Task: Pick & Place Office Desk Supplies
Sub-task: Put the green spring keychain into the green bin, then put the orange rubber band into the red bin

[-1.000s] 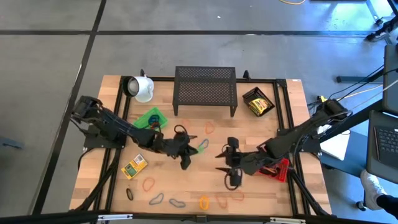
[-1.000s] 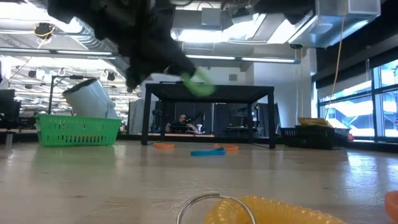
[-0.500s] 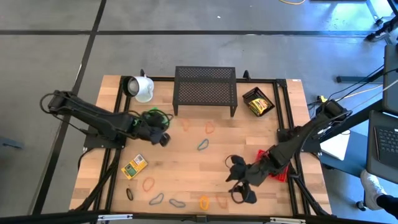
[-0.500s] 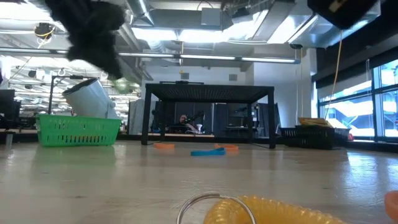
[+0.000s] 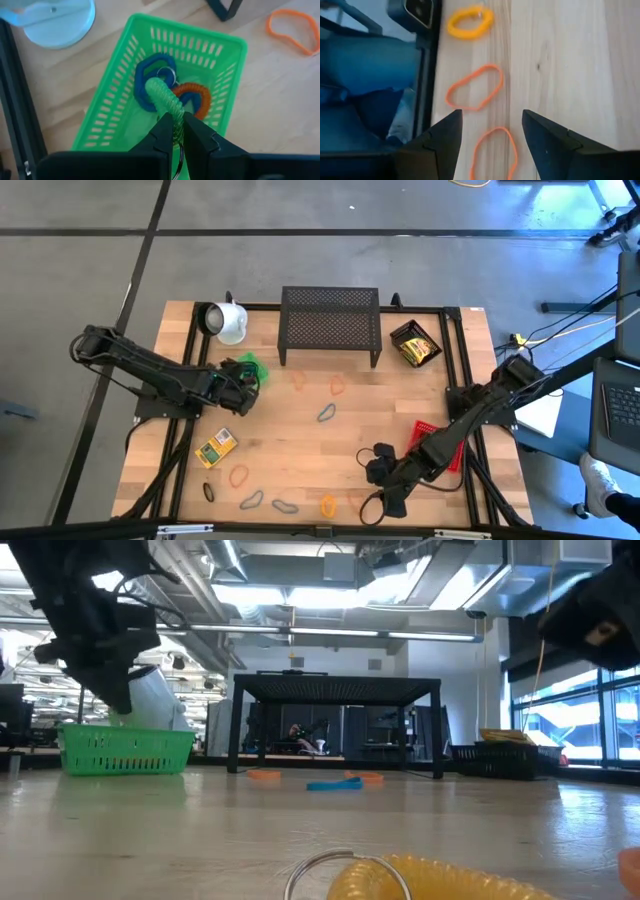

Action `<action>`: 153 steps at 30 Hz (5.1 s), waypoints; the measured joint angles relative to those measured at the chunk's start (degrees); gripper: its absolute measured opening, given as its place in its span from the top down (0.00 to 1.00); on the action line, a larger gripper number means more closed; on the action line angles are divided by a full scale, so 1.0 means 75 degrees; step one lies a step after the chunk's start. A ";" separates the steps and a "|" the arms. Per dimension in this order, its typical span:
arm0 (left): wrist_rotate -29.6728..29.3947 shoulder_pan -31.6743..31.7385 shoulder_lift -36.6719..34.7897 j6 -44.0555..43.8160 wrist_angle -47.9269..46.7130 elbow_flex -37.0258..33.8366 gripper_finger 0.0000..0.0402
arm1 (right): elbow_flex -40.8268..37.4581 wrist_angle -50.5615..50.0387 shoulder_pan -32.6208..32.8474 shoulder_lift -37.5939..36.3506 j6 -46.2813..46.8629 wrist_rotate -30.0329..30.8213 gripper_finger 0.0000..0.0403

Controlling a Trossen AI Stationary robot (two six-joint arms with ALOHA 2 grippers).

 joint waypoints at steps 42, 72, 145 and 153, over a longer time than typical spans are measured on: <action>-0.0357 -0.0441 -0.0026 0.1688 0.1543 0.1539 0.68 | 0.0029 -0.0979 0.0664 0.1266 -0.2113 0.1229 0.56; -0.0378 -0.1614 0.0206 0.5474 0.7154 0.1390 0.71 | 0.0987 -0.2230 0.0696 -0.0201 -0.1821 0.2576 0.99; -0.0255 -0.1606 0.3803 0.7215 1.1532 0.1341 0.74 | -0.0038 -0.7221 0.1248 -0.1105 0.6143 -0.0397 0.92; -0.0255 -0.1606 0.3803 0.7212 1.1529 0.1341 0.74 | -0.0041 -0.7154 0.1248 -0.1105 0.6026 -0.0372 0.75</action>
